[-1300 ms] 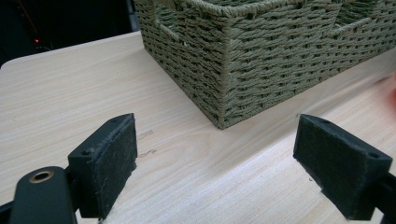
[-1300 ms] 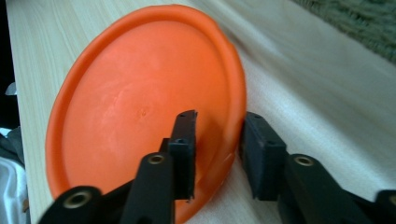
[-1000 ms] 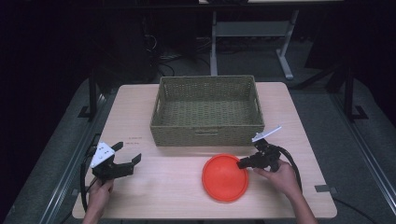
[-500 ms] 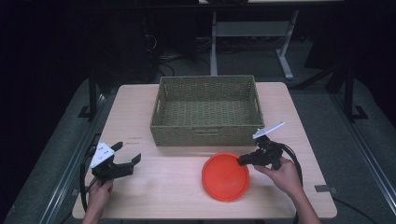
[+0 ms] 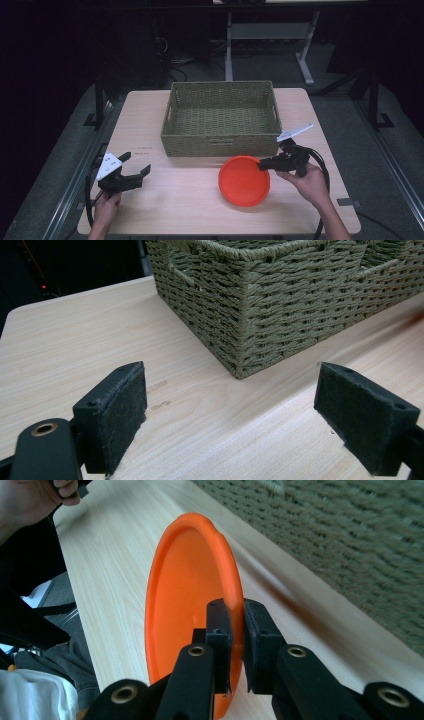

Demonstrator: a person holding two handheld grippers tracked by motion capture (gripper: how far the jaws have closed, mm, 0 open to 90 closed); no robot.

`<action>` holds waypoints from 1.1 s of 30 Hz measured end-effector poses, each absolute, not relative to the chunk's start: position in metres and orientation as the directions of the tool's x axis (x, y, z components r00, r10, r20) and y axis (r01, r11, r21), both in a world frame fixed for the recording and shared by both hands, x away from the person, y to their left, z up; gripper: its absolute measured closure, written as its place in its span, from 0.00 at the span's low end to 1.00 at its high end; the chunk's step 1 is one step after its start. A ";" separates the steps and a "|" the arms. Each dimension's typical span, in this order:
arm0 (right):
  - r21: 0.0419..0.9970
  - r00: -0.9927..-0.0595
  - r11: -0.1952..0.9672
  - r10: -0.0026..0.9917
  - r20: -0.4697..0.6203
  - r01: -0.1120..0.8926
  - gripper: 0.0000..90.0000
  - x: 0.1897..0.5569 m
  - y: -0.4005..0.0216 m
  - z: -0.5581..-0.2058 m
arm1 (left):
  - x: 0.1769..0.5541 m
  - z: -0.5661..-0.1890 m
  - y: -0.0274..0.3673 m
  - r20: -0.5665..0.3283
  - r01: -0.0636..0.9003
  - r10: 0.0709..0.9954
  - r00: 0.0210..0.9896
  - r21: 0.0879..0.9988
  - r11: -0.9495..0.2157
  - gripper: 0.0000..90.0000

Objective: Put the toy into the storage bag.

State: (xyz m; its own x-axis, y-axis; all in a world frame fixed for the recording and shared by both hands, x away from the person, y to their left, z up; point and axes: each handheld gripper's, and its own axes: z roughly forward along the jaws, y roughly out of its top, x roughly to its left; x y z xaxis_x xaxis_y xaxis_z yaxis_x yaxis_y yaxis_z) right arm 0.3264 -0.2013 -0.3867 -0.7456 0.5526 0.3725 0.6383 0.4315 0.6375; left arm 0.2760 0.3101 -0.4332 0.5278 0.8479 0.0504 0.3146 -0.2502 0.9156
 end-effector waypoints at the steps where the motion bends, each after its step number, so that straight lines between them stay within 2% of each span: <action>1: 0.642 -0.746 0.427 0.552 0.373 0.637 0.92 0.326 -0.202 -0.385 | 0.276 -0.433 0.310 0.050 0.315 0.848 0.527 0.916 -0.250 0.14; 33: 0.694 -0.750 0.386 0.565 0.343 0.608 0.92 0.329 -0.217 -0.327 | 0.276 -0.433 0.310 0.054 0.311 0.849 0.526 0.916 -0.251 0.14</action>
